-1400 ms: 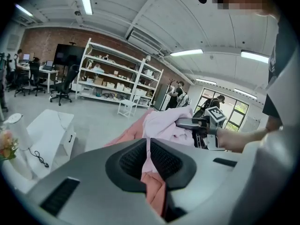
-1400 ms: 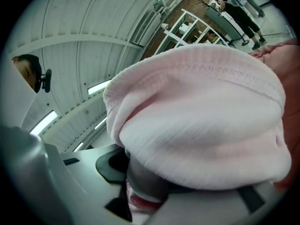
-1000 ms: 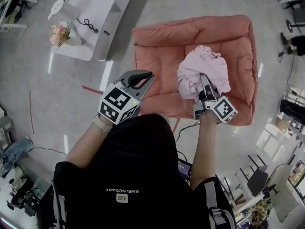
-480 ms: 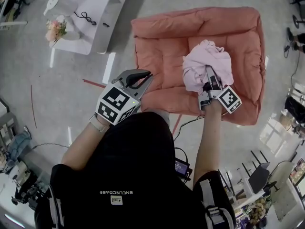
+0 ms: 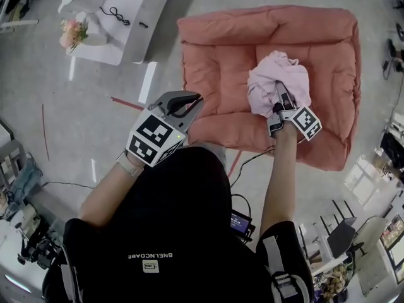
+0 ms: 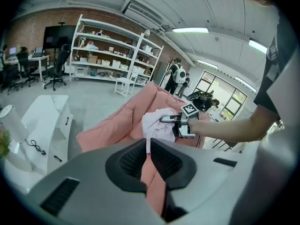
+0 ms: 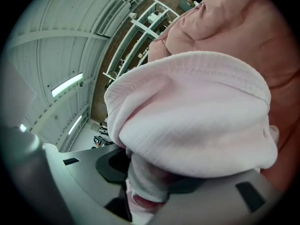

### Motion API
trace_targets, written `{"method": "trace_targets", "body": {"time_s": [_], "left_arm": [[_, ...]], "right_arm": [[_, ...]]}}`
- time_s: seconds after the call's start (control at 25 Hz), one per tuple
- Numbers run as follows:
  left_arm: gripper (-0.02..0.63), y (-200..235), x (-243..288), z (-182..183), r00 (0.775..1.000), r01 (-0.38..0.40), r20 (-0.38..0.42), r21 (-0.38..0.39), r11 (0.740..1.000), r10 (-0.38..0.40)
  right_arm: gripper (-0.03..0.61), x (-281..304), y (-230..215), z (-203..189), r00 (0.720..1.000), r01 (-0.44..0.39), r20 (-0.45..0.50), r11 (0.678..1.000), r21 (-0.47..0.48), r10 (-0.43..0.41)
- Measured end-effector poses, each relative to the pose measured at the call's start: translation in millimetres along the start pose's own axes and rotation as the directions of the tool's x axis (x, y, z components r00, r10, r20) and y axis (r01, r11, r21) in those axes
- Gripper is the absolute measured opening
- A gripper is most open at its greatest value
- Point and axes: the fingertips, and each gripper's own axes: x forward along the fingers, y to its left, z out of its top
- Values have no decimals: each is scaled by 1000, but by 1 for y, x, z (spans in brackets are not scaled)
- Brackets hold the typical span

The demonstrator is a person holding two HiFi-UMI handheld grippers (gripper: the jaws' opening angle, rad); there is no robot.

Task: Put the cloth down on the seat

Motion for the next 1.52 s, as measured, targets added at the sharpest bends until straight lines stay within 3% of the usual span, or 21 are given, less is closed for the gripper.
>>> {"method": "trace_targets", "body": {"time_s": [0.4,0.64,1.2,1.52], "left_arm": [[17,-7,11,-28,998,-2,-62,-37,999,0],[17,14,12,-48,997,-25,-77,-74,997,19],[18,40,-5,-85,993,-85,-97,-156,984,70],[18,51,-15,-106,989,-115,-111,-202,973,94]], "right_arm": [[207,31,-50,-15,995,64,-75,998,-27,-65],[207,67,-74,-43,984,100,-144,994,-50,-106],[210,128,-121,-82,943,207,-242,972,-108,-227],[224,159,-142,-107,901,261,-315,952,-161,-300]]}}
